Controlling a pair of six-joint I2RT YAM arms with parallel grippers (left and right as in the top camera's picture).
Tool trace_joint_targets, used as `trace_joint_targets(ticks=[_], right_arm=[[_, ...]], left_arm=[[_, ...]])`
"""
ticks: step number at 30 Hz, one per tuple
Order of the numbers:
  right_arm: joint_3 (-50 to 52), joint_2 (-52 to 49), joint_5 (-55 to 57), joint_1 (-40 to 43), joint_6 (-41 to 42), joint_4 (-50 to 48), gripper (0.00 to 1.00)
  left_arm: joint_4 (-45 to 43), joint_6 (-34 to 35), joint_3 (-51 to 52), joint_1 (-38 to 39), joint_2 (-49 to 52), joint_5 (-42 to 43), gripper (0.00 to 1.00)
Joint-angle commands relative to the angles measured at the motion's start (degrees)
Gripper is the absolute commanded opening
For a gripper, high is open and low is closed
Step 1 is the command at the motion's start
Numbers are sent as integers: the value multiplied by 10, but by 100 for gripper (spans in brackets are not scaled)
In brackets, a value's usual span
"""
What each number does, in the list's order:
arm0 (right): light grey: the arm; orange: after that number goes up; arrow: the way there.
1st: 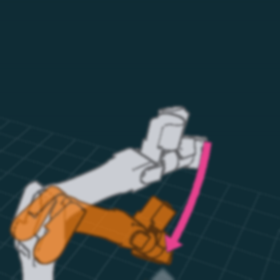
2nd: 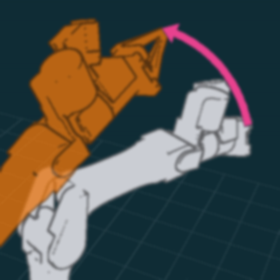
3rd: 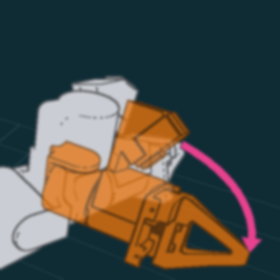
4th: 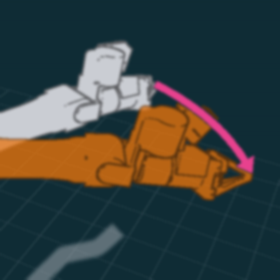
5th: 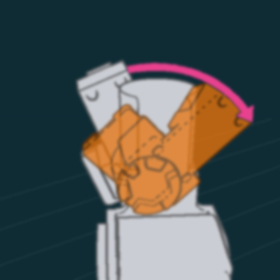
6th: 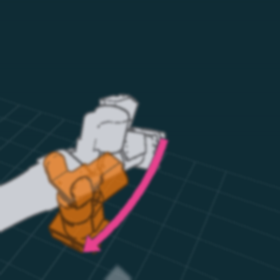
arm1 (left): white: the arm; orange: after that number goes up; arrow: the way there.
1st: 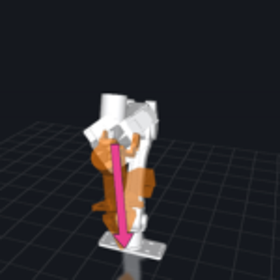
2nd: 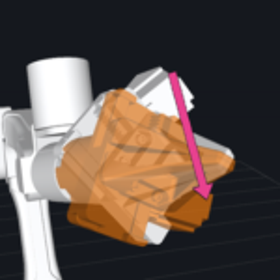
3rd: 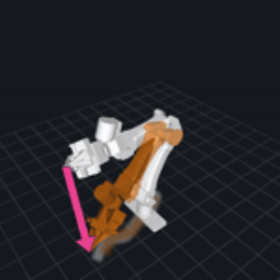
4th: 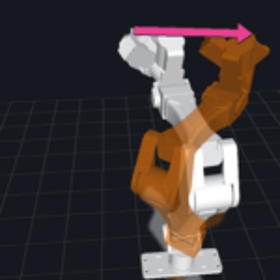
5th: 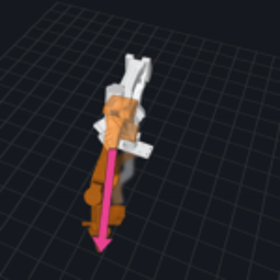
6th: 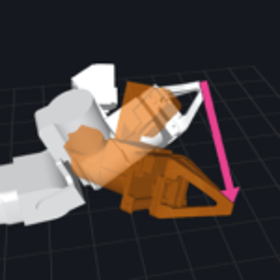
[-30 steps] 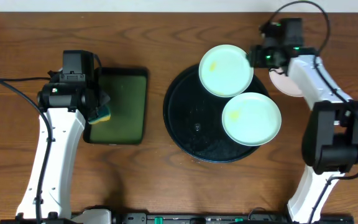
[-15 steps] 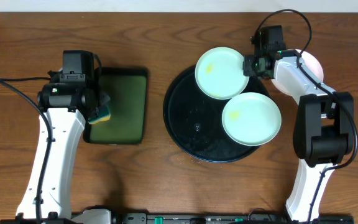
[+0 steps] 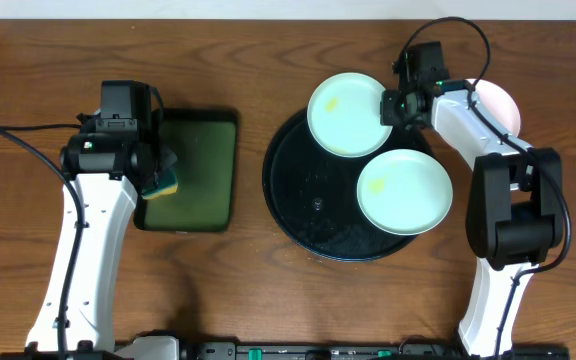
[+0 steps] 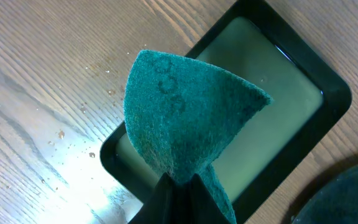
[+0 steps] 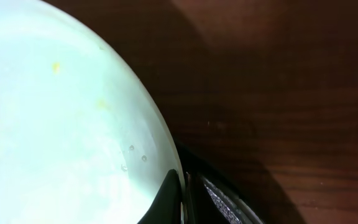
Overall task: Clean dirty plates on tray and stack at the side
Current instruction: 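Move the right gripper back and grip the left pale green plate rim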
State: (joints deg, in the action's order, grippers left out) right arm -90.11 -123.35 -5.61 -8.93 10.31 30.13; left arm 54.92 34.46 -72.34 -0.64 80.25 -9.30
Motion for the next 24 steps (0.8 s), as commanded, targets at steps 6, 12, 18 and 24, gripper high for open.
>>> trace_joint_targets(ticks=[6,12,18,24], right_arm=[[-31,50,-156,-24,-92,49,1],[-28,47,-223,-37,-185,137,1],[-27,41,-223,-39,-232,175,1],[-27,17,-181,-51,-221,173,28]], left_arm=[[-35,-83,1,-2,2,131,7],[-48,-83,1,-2,38,132,7],[-72,-83,1,-2,96,132,7],[-88,-83,1,-2,131,132,7]])
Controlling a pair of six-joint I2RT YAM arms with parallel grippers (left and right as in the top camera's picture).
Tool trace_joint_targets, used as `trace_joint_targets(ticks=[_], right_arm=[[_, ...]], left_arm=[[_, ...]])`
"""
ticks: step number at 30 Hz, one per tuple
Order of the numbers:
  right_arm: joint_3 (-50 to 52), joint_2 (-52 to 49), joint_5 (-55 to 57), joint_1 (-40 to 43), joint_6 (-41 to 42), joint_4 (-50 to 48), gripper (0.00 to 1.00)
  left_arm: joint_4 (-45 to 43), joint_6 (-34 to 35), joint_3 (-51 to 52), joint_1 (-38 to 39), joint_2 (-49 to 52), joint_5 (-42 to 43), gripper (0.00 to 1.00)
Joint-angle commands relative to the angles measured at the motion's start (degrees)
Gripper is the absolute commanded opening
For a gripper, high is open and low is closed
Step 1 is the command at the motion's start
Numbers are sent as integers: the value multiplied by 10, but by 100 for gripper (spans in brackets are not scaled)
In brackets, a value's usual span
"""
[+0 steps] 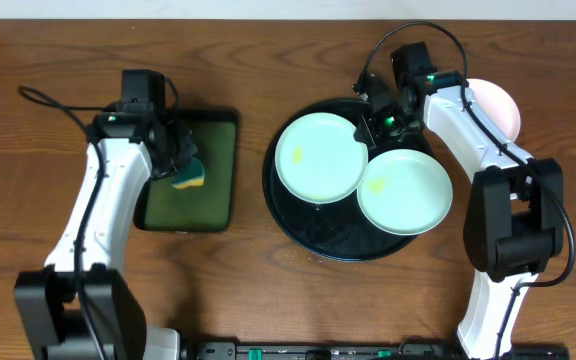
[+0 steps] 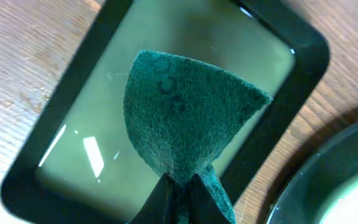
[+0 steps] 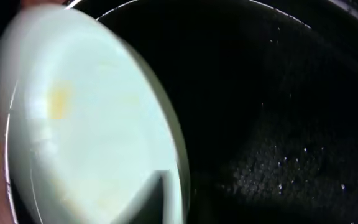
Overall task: Clean dirty plates on tray and stack at the side
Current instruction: 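Move the right gripper back and grip the left pale green plate rim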
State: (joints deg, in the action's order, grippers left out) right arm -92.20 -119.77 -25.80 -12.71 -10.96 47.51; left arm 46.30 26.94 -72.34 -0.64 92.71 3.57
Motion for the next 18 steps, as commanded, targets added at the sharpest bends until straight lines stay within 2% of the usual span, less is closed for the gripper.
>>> trace_joint_targets(ticks=[1,4,12,18], right_arm=[[-6,-21,50,-16,2,-1,29],[-6,-24,113,-23,39,-4,32],[-6,-29,133,-37,79,-19,33],[-6,-48,137,-42,163,-22,23]], left_arm=[[-2,-8,1,-2,7,3,8],[-2,-8,1,-2,7,3,8],[-4,-8,1,-2,7,3,8],[-3,-8,1,-2,7,3,7]])
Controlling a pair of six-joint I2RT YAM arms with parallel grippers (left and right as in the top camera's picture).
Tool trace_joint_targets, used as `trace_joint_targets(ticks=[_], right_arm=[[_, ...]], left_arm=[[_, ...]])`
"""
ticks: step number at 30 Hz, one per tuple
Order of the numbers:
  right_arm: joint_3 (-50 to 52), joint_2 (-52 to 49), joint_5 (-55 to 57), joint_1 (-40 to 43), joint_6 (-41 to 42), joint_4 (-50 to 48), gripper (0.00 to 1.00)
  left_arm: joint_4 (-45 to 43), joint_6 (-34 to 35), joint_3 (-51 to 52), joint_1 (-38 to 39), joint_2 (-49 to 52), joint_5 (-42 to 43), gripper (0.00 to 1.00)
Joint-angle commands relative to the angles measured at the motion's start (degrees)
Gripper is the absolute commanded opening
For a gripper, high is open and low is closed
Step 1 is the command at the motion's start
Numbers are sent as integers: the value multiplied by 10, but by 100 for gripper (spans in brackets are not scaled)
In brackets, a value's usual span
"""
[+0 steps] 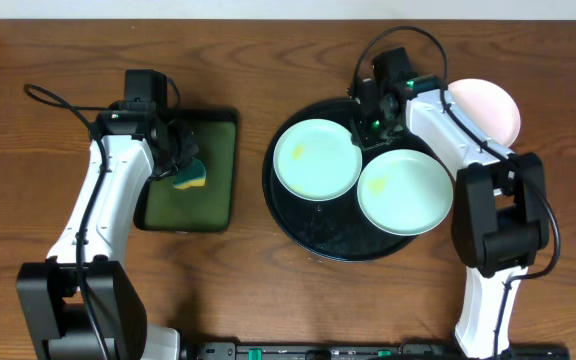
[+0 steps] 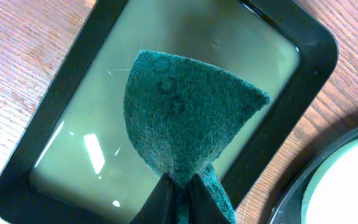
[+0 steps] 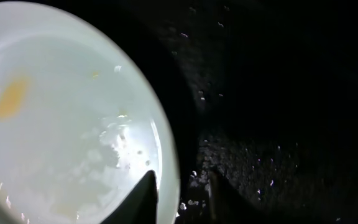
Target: Clean dirty plates on tray and stack at the side
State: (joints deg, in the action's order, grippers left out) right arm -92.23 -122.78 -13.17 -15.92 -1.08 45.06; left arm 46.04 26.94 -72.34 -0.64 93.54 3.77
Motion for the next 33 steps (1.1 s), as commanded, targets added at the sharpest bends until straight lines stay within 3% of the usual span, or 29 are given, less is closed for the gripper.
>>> trace_joint_targets(ticks=[1,10,12,14,15,16,20,24,29,30,31,33], right_arm=[[-5,-20,11,-11,79,8,25],[-5,-21,19,-42,123,35,29],[-5,-21,42,-49,123,42,24],[-5,-21,93,-56,136,44,13],[-5,-21,119,-59,141,43,3],[-5,-21,145,-59,141,38,1],[-5,-21,196,-52,113,-12,1],[-6,-21,169,-23,44,-81,1],[-6,-21,115,-6,2,-123,12],[-8,-21,111,-5,2,-127,23],[-10,-21,105,-5,2,-125,45],[-24,-19,87,-6,11,-99,44]], left_arm=[[-1,-8,1,-2,-1,1,8],[-1,-8,1,-2,-1,1,8],[-1,-8,1,-2,-1,1,7],[0,-8,1,-2,-1,1,8],[-1,-8,1,-2,-1,1,7],[0,-8,1,-2,-1,1,8],[1,-8,1,-2,-1,1,7],[1,-8,1,-2,-1,1,7],[1,-8,1,-2,-1,1,8],[1,-8,1,-2,-1,1,8],[1,-8,1,-2,-1,1,7],[1,-8,1,-2,-1,1,7]])
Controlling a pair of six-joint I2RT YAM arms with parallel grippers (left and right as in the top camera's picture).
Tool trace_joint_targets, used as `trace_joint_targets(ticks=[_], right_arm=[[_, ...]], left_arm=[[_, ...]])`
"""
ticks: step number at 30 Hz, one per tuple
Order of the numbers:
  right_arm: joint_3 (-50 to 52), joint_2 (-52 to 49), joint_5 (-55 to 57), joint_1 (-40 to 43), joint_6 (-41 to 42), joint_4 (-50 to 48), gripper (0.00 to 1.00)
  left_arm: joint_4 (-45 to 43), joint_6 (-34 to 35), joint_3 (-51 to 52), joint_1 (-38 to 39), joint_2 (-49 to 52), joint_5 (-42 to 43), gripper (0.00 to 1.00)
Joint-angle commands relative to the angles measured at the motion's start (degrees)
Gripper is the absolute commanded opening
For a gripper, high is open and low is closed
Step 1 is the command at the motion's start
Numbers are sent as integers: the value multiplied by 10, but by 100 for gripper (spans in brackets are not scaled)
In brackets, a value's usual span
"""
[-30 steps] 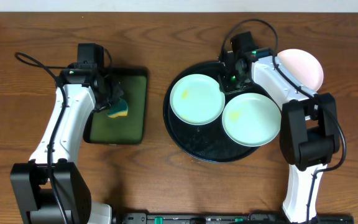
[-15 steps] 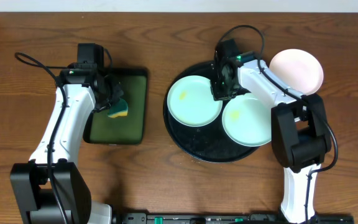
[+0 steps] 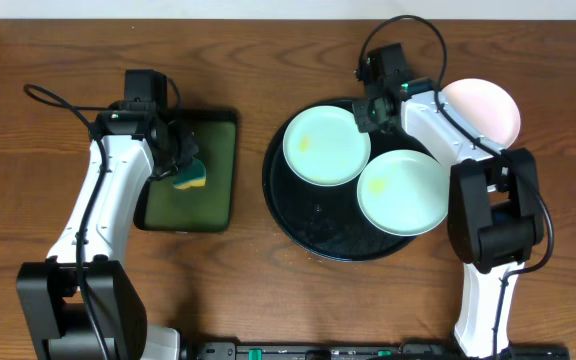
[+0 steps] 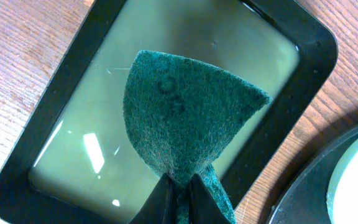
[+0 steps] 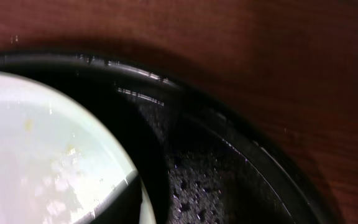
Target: Clean dirty plates on tray and stack at the side
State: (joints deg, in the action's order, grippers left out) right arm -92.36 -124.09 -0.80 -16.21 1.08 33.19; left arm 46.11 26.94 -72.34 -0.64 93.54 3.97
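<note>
Two pale green plates lie on the round black tray (image 3: pixel 293 215). The left plate (image 3: pixel 326 145), with a yellow smear, has its right rim pinched by my right gripper (image 3: pixel 367 113). In the right wrist view a dark finger (image 5: pixel 120 202) lies on that plate (image 5: pixel 42 149) at its rim, and my right gripper (image 5: pixel 143 206) is shut on it. The second plate (image 3: pixel 404 190) lies at the tray's right. My left gripper (image 3: pixel 180 160) is shut on a green and yellow sponge (image 4: pixel 185 118) above the rectangular dish (image 4: pixel 61 112) of water; the left gripper (image 4: pixel 179 186) pinches the sponge's lower end.
A pink plate (image 3: pixel 483 108) rests on the wooden table to the right of the round tray. The water dish (image 3: pixel 193 215) stands left of the tray. Cables run behind both arms.
My right gripper and the smeared plate have shifted a little to the back right on the tray. The left gripper with the sponge has stayed over the water dish.
The smeared plate overhung the tray's back edge in my right gripper while the left held the sponge at the dish's left edge. Then the plate was further left over the tray and the sponge over the dish. Now the plate sits slightly back right.
</note>
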Motion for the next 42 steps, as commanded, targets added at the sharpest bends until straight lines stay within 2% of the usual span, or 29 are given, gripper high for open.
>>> trace_joint_targets(ticks=[1,6,9,18,21,23,27,31,36,42], right_arm=[[-30,-5,-42,-3,4,38,42],[-70,10,-61,-6,86,165,40],[-60,10,-59,-7,106,200,29],[29,10,-60,-7,148,119,30],[33,10,-59,-7,148,102,18],[33,10,-59,-7,148,91,7],[33,10,-59,-7,147,63,1],[33,10,-59,-8,142,60,1],[33,10,-64,-11,89,60,1],[33,10,-72,-11,82,60,1]], left_arm=[[0,-8,1,-2,-1,-1,7],[0,-8,1,-2,-1,-1,7],[0,-8,1,-2,-1,-1,7],[-1,-8,1,-2,-1,-1,7],[-2,-8,1,-2,-1,-1,7],[-2,-8,1,-2,-1,-1,7],[-1,-8,1,-2,1,0,7],[0,-21,1,-1,10,20,8],[-9,-34,1,-2,31,33,7],[-47,-38,1,-3,99,29,8]])
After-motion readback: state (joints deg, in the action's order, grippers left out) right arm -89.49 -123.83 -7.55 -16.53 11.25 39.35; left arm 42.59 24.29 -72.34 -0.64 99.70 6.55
